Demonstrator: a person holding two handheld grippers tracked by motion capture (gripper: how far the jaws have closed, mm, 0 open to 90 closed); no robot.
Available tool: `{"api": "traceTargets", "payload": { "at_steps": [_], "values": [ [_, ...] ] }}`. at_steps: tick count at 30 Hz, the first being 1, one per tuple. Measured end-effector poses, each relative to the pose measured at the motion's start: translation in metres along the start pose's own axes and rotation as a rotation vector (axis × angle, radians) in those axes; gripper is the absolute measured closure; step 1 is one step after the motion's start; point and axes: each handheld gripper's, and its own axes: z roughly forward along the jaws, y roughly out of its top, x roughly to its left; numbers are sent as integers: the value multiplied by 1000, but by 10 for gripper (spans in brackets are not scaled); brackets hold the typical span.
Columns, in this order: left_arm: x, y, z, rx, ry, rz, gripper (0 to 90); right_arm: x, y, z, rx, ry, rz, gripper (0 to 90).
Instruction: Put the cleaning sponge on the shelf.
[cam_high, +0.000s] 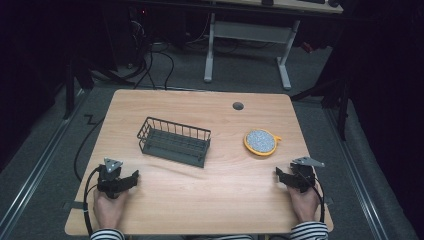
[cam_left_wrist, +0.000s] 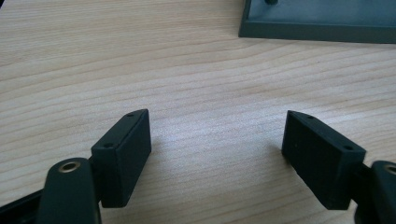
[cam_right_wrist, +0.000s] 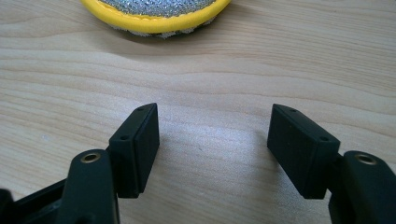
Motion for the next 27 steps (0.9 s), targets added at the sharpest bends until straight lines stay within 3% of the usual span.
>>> {"api": "traceTargets", "payload": {
  "at_steps": [27],
  "values": [
    [2, 1, 0, 9, -19, 15, 240, 1, 0, 0, 1, 4, -5, 335]
  ]
}}
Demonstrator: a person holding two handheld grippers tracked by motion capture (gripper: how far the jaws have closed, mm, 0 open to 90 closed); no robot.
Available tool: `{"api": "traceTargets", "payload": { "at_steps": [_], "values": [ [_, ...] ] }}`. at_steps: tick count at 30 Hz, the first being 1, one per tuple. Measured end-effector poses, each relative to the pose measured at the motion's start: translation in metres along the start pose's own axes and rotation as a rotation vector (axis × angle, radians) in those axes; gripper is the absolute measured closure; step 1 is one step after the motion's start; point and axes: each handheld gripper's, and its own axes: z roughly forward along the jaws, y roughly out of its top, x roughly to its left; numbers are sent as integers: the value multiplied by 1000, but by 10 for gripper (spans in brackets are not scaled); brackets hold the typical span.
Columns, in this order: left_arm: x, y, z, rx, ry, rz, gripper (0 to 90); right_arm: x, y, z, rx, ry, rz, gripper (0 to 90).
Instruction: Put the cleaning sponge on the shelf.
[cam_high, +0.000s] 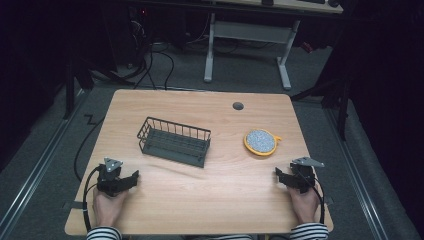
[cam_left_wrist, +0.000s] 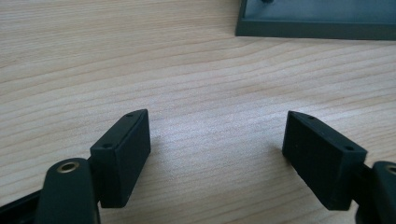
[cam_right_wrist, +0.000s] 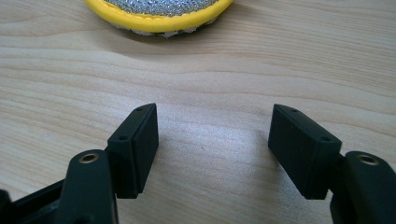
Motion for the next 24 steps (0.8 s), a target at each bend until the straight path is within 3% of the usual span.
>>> {"api": "traceTargets", "payload": {
  "at_steps": [5, 10, 15, 24],
  "values": [
    [1, 4, -2, 3, -44, -26, 255, 0, 0, 0, -1, 1, -2, 336],
    [0, 13, -11, -10, -71, -27, 280, 0, 0, 0, -1, 2, -4, 336],
    [-1, 32, -26, -49, -120, -35, 292, 0, 0, 0, -1, 4, -6, 336],
    [-3, 67, -37, -84, -151, -21, 292, 0, 0, 0, -1, 6, -10, 336]
  ]
}}
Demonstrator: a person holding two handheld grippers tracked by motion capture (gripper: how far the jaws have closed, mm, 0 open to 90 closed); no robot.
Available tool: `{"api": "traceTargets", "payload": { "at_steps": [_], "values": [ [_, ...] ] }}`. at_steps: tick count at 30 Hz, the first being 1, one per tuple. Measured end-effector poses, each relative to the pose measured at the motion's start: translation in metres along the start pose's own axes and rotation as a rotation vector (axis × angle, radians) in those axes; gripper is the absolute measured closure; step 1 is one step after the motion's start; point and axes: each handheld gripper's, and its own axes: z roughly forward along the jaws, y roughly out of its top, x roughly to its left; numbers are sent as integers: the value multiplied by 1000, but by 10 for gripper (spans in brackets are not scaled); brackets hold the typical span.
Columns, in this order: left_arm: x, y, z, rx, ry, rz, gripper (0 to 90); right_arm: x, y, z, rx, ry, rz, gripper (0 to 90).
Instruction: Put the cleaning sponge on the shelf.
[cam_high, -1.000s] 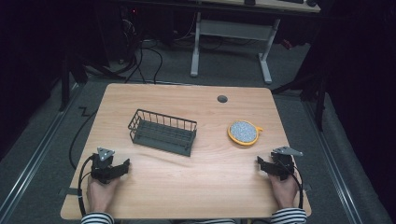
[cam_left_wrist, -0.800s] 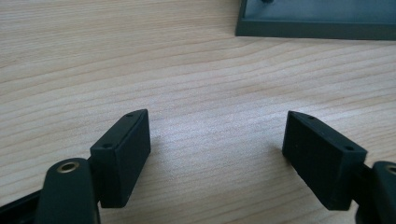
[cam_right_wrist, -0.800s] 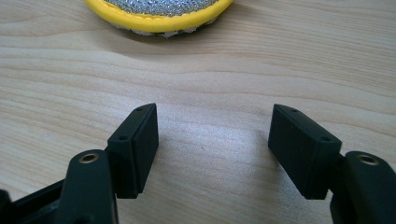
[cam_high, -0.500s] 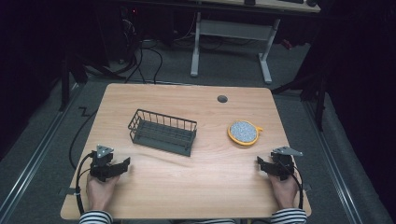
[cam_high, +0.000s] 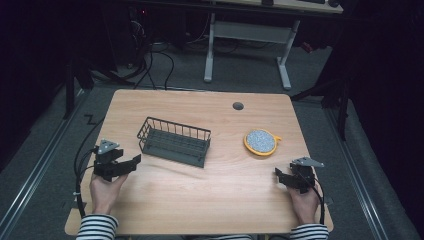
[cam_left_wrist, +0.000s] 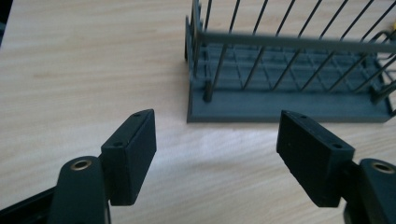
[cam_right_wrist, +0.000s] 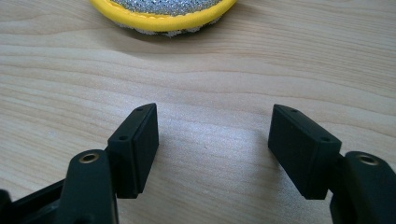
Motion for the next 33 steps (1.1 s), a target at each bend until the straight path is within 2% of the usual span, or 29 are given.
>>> {"api": "traceTargets", "payload": {
  "at_steps": [3, 6, 10, 18, 20, 26, 33],
  "values": [
    [-1, 15, 0, -7, -3, 10, 300, 0, 0, 0, 0, 1, 0, 336],
    [-1, 22, 0, -11, -8, 18, 322, 0, 0, 0, -1, 2, -2, 336],
    [4, 36, 3, -21, -28, 4, 357, 0, 0, 0, -1, 2, -3, 336],
    [11, 57, 18, -9, -18, -8, 423, 0, 0, 0, 0, 3, -2, 336],
    [12, 62, 23, -2, -4, -6, 439, 0, 0, 0, -1, 4, -6, 336],
    [14, 69, 34, 6, -5, -12, 484, 0, 0, 0, 0, 3, -2, 336],
    [17, 74, 49, 38, 1, -19, 538, 0, 0, 0, 0, 3, 0, 335]
  ]
}}
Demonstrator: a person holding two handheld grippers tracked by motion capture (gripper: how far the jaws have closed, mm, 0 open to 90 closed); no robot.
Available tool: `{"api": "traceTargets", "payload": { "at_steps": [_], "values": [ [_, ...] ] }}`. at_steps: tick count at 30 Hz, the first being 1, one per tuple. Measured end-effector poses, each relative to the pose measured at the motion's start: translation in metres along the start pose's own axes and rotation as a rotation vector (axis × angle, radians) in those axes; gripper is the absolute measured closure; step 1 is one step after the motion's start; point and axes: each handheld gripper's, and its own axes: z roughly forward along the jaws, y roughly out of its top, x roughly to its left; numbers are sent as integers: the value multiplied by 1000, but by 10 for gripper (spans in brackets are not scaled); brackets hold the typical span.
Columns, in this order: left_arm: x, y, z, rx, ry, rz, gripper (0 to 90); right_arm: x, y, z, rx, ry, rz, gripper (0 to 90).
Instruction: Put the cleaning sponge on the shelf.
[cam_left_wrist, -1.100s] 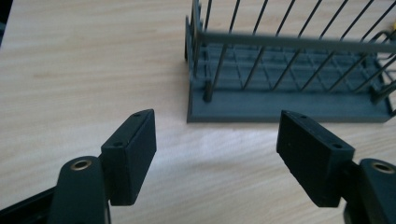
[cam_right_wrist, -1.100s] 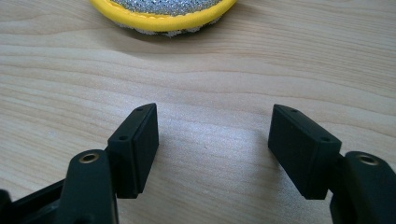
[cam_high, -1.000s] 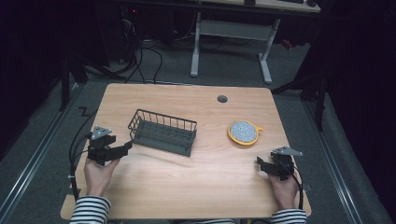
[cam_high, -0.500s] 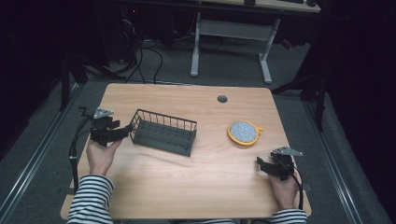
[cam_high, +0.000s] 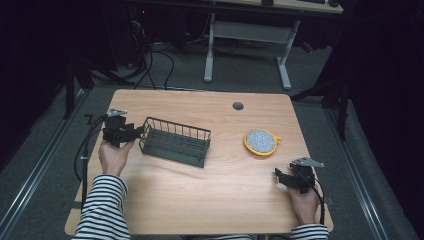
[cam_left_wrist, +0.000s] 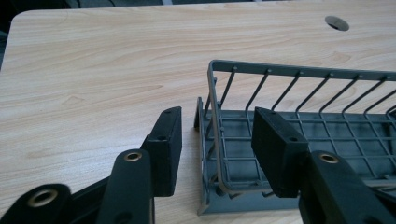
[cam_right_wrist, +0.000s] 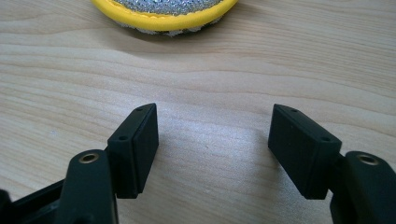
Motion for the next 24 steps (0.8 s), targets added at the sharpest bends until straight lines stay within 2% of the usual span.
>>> {"api": "traceTargets", "payload": {
  "at_steps": [7, 10, 13, 17, 24],
  "values": [
    [1, 0, 13, 9, -18, -23, 595, 0, 0, 0, 0, 1, 1, 334],
    [0, 0, 16, -2, -18, -33, 614, 1, 0, 0, 0, 3, 0, 334],
    [-1, 0, 19, -5, -12, -26, 628, 1, 0, 0, 0, 3, 0, 333],
    [3, 1, 20, -31, -19, -55, 690, 1, 0, 0, 0, 4, -1, 333],
    [-1, -2, 28, 2, -5, -23, 750, 1, 0, 0, 0, 3, 0, 332]
  ]
}}
